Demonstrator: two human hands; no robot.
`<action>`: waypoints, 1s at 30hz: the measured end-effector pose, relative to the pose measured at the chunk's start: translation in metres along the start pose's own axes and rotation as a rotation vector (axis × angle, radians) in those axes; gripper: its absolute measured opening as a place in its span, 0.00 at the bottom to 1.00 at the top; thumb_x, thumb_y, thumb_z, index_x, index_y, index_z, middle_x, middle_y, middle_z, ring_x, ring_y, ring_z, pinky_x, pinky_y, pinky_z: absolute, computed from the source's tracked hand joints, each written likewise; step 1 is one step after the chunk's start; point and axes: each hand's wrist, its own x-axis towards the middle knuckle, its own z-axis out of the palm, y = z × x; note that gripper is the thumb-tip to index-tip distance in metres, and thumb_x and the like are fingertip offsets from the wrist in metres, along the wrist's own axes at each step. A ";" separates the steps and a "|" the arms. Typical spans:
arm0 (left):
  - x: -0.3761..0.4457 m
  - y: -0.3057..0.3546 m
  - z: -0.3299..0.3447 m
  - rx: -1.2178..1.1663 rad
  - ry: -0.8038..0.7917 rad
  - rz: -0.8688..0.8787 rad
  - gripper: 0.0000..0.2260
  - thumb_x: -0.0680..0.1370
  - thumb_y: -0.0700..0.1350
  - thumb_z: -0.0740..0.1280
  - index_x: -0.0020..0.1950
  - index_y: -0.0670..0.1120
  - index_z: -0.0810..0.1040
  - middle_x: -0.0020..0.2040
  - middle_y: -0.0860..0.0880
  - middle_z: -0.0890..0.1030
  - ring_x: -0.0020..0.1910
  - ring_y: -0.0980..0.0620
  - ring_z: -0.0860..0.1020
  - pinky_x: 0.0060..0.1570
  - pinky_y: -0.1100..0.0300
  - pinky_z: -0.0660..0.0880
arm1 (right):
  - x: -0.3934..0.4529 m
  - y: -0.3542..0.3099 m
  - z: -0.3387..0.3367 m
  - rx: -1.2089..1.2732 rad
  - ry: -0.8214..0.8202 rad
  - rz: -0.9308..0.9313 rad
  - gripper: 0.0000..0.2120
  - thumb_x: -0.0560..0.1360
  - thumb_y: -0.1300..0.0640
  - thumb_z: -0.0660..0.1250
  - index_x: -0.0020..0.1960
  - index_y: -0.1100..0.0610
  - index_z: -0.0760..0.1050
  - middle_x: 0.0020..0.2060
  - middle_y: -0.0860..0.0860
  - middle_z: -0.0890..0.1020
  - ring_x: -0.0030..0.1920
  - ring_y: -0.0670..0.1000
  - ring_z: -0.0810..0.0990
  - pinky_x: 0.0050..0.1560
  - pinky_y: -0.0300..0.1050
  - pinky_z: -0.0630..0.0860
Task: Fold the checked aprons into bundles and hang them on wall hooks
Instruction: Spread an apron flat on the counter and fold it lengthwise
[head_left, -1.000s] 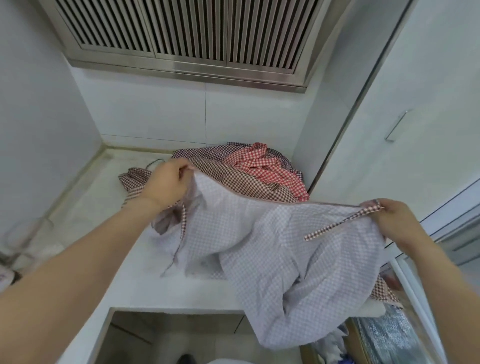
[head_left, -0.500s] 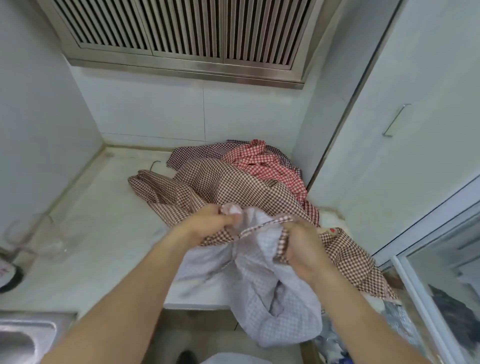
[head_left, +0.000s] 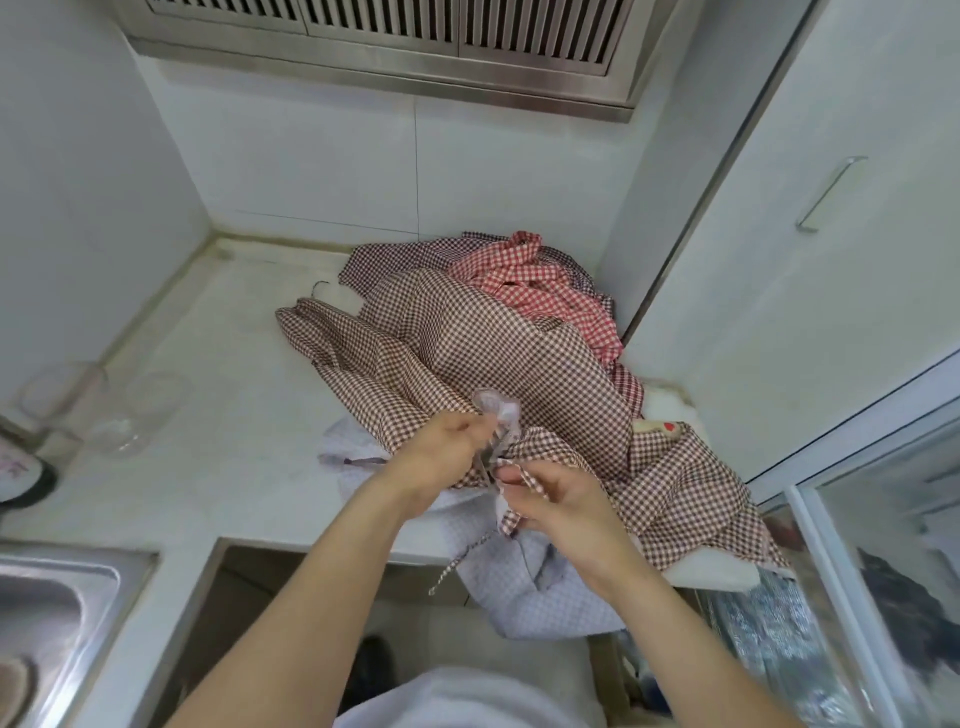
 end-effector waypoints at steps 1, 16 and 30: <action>0.000 -0.004 0.005 0.056 -0.015 0.000 0.17 0.81 0.53 0.64 0.45 0.41 0.82 0.40 0.50 0.83 0.42 0.55 0.80 0.48 0.63 0.76 | -0.002 0.003 0.001 -0.002 -0.049 -0.025 0.09 0.75 0.63 0.71 0.53 0.54 0.84 0.46 0.51 0.86 0.50 0.53 0.83 0.61 0.61 0.77; -0.030 -0.017 0.050 0.132 -0.189 -0.023 0.16 0.83 0.56 0.58 0.48 0.50 0.81 0.43 0.53 0.86 0.45 0.56 0.83 0.55 0.58 0.78 | 0.021 -0.004 -0.061 -0.433 -0.583 -0.238 0.37 0.66 0.71 0.69 0.71 0.49 0.69 0.67 0.45 0.75 0.69 0.43 0.72 0.69 0.38 0.68; -0.020 -0.003 -0.001 0.681 -0.471 -0.017 0.16 0.70 0.56 0.77 0.54 0.52 0.81 0.51 0.56 0.84 0.51 0.56 0.81 0.56 0.59 0.77 | 0.010 0.006 -0.110 -0.500 -0.501 -0.052 0.09 0.74 0.50 0.73 0.52 0.51 0.83 0.50 0.43 0.85 0.51 0.43 0.83 0.57 0.40 0.77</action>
